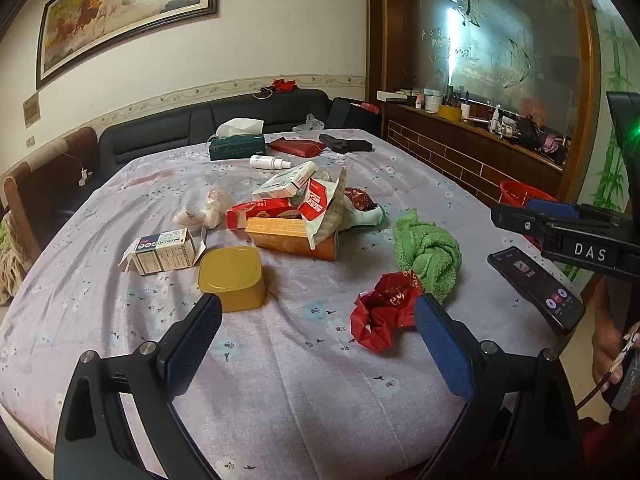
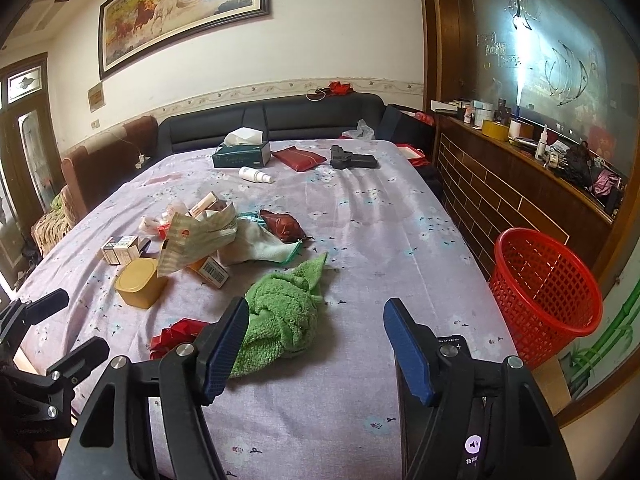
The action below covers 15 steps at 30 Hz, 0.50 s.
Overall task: Collect trash
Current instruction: 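Grasp the red crumpled wrapper with the left tool while the right tool approaches the green towel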
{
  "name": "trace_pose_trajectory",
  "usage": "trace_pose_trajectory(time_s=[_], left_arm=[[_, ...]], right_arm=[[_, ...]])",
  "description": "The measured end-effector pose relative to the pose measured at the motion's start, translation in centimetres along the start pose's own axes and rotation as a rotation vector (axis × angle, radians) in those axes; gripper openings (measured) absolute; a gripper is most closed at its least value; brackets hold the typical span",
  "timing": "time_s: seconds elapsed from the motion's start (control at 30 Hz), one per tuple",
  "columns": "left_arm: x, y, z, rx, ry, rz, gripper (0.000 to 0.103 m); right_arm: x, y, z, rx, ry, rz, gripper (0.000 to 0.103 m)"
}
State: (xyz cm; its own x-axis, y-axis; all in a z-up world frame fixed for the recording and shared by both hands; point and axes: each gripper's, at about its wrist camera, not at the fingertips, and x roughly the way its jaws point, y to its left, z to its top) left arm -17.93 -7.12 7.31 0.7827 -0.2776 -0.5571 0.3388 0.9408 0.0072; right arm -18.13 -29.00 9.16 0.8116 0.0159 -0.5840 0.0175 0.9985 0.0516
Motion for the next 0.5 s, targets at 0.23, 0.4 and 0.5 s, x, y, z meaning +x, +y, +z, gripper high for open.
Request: trace_pose_trajectory(time_s=[0.23, 0.4, 0.5], left_arm=[[2.8, -1.4, 0.5, 0.057, 0.088, -0.108, 0.086], [6.4, -2.3, 0.7, 0.058, 0.198, -0.185, 0.077], [8.6, -2.8, 0.8, 0.046, 0.263, -0.232, 0.059]], right_arm=[[0.0, -0.4, 0.0, 0.013, -0.003, -0.006, 0.073], [0.2, -1.0, 0.0, 0.030, 0.005, 0.000, 0.073], [0.3, -1.3, -0.1, 0.039, 0.011, 0.006, 0.073]])
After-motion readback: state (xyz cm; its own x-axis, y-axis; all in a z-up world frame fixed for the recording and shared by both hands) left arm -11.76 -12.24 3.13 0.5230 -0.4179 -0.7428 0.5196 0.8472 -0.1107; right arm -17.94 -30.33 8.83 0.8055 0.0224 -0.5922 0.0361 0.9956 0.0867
